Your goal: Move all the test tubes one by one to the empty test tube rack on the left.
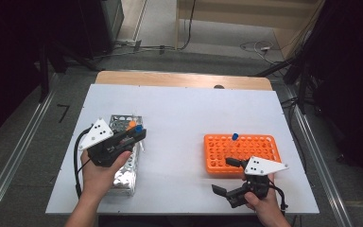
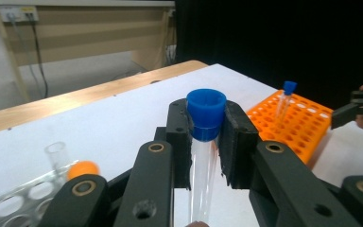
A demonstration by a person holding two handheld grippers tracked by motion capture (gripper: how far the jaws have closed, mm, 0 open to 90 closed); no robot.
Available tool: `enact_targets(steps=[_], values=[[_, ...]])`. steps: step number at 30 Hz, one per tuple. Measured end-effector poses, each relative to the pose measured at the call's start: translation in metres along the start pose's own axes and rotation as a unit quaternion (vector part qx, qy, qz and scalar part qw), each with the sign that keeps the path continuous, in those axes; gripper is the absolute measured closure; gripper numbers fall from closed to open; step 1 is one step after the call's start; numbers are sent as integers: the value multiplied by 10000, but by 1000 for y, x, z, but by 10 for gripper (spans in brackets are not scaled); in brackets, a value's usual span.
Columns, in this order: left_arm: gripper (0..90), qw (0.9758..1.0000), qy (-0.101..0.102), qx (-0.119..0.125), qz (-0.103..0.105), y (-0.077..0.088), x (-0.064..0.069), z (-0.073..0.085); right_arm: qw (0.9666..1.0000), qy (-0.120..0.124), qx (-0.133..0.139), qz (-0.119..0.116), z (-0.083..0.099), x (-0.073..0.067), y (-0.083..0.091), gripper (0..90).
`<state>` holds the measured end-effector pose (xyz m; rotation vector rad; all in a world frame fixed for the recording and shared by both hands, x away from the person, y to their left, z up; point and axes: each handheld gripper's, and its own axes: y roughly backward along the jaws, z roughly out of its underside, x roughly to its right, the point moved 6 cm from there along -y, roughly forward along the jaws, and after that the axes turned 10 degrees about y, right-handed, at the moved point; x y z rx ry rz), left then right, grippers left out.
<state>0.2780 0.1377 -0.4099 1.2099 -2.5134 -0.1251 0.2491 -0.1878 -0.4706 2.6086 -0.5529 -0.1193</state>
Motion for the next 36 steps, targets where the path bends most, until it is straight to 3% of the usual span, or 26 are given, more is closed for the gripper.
enact_targets(steps=[9,18,31,36], values=[[762,9994,68,80,-326,5,-20,3,10000,-23,-24,56,3,3,4,0],[762,9974,-31,177,-697,4,-34,10,9999,-26,-47,107,6,7,6,0],[761,9966,-16,116,-820,1,-39,20,9999,-17,-74,135,8,8,6,0],[761,9960,-11,-27,-897,-1,-39,25,9999,-12,-73,132,9,8,5,0]])
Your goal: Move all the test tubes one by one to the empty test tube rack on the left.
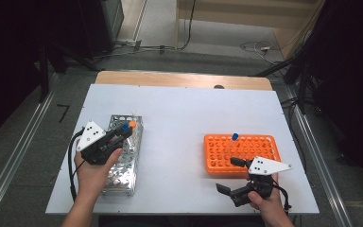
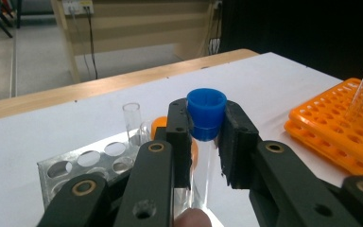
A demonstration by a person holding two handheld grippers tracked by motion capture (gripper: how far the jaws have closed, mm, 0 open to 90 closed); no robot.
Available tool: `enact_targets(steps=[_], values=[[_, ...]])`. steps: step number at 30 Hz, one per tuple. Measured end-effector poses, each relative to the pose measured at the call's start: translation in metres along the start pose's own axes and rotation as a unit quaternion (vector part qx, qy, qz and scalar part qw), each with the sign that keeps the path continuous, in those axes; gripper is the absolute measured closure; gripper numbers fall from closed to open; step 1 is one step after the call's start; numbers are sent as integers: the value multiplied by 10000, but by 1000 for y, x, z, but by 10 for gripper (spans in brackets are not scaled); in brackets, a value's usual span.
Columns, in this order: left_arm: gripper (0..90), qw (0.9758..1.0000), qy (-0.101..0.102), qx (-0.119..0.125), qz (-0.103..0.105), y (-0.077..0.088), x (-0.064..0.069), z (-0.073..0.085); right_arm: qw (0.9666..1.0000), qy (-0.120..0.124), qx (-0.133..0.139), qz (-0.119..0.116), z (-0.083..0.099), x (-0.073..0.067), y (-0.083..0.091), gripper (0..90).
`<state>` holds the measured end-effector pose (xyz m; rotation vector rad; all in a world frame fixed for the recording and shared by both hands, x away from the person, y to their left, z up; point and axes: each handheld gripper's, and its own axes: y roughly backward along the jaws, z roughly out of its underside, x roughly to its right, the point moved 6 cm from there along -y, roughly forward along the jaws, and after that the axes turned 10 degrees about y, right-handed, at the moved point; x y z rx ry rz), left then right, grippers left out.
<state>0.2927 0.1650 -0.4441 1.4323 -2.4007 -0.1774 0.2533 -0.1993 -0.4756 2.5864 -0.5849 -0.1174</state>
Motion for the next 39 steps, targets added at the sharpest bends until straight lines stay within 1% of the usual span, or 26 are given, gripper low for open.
enact_targets(steps=[5,9,11,17,20,22,25,28,29,30,33,37,39], values=[[755,9998,-37,-168,-118,-1,3,5,10000,1,-17,8,1,0,0,0],[743,9993,-66,-265,-261,-1,2,7,10000,-7,-5,28,1,1,2,0],[729,9990,-43,-302,-324,-1,1,9,10000,-14,-13,39,1,2,2,0],[701,9985,-39,-399,-367,-2,3,11,10000,-3,-11,52,1,3,3,0],[657,9986,-17,-396,-355,-1,4,10,10000,-10,4,75,1,4,3,0],[602,9989,25,-354,-299,0,5,8,9999,-24,24,125,1,5,4,0],[478,9993,83,-301,-199,3,10,6,9998,-52,40,183,0,7,5,0],[393,9996,105,-247,-5,5,17,4,9996,-73,41,258,0,8,6,0],[380,9996,102,-244,78,5,21,4,9995,-98,36,288,-1,9,6,0],[363,9994,109,-269,161,6,24,4,9994,-110,19,327,-1,10,5,0],[265,9990,120,-287,318,6,33,4,9988,-194,23,441,-2,16,4,0],[184,9976,173,-331,579,3,44,5,9978,-310,57,578,-7,25,1,0],[156,9970,159,-360,667,1,50,7,9971,-325,51,688,-9,30,0,9]])
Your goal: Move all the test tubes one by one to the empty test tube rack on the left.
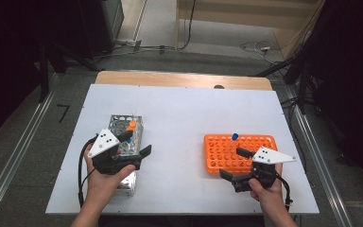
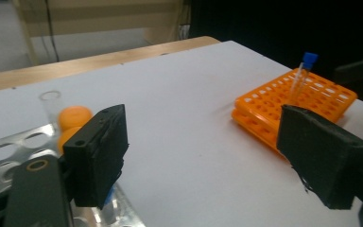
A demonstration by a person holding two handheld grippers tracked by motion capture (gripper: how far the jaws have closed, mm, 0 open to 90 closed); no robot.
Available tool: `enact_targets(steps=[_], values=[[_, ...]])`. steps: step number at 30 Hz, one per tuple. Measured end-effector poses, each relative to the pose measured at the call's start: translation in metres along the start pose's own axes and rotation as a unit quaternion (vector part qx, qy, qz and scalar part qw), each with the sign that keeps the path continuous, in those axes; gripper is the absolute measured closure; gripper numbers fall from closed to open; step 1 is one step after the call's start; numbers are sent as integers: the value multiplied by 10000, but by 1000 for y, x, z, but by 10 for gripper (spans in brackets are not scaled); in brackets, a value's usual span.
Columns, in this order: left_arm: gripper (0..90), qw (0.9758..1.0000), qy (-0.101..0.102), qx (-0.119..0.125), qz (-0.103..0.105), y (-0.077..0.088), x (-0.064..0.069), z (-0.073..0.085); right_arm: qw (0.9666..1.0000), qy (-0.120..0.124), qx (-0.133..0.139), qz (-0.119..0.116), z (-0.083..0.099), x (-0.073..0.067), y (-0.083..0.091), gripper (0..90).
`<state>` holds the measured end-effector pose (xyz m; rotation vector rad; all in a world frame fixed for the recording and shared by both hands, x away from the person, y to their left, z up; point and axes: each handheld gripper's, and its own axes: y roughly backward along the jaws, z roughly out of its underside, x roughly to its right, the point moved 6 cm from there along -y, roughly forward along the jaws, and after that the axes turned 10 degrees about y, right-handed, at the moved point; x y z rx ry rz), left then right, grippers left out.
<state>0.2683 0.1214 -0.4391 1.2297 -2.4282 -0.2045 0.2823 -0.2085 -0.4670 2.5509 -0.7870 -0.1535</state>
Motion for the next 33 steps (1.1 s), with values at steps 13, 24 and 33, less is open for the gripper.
enact_targets(steps=[13,24,33], values=[[19,9991,-26,-132,408,-16,27,7,9975,-449,-193,503,0,40,-19,72],[0,9974,-51,-276,664,-23,39,13,9916,-799,-573,840,12,52,-38,359],[0,9970,-57,-349,695,-26,43,17,9896,-669,-768,1014,22,44,-47,599]])
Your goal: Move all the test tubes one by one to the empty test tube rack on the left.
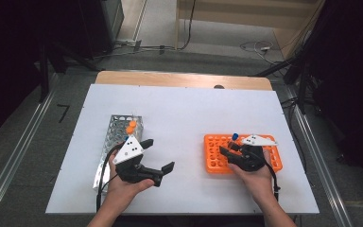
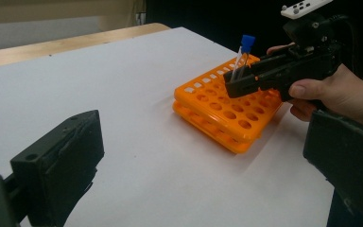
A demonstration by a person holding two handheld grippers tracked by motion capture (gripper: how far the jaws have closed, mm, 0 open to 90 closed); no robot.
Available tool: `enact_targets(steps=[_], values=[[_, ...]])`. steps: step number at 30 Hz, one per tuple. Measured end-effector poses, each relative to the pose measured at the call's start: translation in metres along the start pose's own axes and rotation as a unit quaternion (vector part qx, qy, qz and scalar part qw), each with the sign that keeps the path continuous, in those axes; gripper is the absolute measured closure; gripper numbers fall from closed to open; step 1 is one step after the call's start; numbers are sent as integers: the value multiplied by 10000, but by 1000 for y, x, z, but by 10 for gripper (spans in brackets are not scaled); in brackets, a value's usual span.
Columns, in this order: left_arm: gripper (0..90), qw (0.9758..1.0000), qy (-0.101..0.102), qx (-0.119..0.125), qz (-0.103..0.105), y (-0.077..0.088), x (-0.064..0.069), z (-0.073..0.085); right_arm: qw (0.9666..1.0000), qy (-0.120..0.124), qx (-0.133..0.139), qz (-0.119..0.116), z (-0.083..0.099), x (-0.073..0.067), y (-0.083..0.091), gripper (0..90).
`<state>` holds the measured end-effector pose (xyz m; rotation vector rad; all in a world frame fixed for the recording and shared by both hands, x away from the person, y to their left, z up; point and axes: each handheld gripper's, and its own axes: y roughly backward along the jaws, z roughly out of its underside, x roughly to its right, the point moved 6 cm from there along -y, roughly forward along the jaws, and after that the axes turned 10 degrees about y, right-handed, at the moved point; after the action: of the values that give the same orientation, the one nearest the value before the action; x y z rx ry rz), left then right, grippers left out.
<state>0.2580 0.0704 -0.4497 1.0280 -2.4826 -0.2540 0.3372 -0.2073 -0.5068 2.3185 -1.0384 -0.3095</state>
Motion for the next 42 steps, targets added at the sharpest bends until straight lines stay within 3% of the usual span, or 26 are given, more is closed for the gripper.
enact_targets(steps=[5,13,23,33,42], values=[[0,10000,1,-39,2,-2,1,2,9999,42,46,130,2,-2,-1,729],[0,10000,13,-56,69,-3,3,2,9996,75,242,99,0,1,2,746],[7,9994,-60,-79,343,-5,12,1,9972,287,650,225,-17,-1,29,747],[41,9985,-43,-78,547,-7,21,-1,9954,561,742,-246,-24,-31,35,747],[139,9964,-128,-180,817,-12,31,-1,9913,835,707,-737,-27,-67,30,747]])
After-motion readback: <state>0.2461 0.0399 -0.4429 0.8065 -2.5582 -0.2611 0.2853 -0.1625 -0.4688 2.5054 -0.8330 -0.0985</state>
